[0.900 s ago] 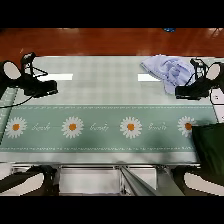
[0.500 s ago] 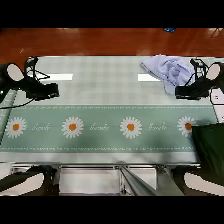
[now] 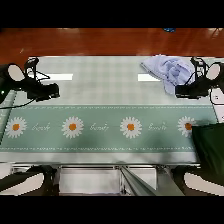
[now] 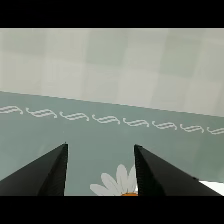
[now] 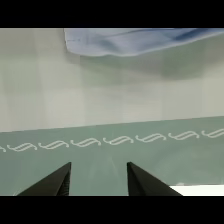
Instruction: Fold the shirts.
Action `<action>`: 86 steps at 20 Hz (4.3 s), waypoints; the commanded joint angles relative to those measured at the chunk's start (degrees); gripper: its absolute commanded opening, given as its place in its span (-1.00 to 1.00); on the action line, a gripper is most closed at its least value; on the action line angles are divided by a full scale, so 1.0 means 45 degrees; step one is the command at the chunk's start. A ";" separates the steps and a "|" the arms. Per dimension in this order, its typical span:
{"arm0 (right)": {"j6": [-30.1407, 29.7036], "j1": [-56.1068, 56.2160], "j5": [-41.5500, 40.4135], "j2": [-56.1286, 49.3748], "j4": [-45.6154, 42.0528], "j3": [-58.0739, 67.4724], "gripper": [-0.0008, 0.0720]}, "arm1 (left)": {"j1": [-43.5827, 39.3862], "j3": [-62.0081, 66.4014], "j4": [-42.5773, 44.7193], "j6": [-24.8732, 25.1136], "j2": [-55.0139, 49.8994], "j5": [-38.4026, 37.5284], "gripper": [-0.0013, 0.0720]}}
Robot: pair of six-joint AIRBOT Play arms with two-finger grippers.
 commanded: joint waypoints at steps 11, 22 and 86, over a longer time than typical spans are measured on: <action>0.0330 0.0005 -0.1263 -0.0010 0.0704 0.0005 0.14 | 0.0000 0.0335 0.0000 0.0928 -0.0175 0.0865 0.41; -0.0199 0.0000 -0.4595 -0.1069 -0.0505 0.3847 0.18 | 0.0248 0.3274 0.0685 0.1409 0.2953 0.1477 0.42; -0.2331 0.9107 -0.2521 -0.4221 0.7684 0.4036 0.15 | 0.1103 -0.5469 -0.2895 0.2380 0.6227 0.0937 -0.35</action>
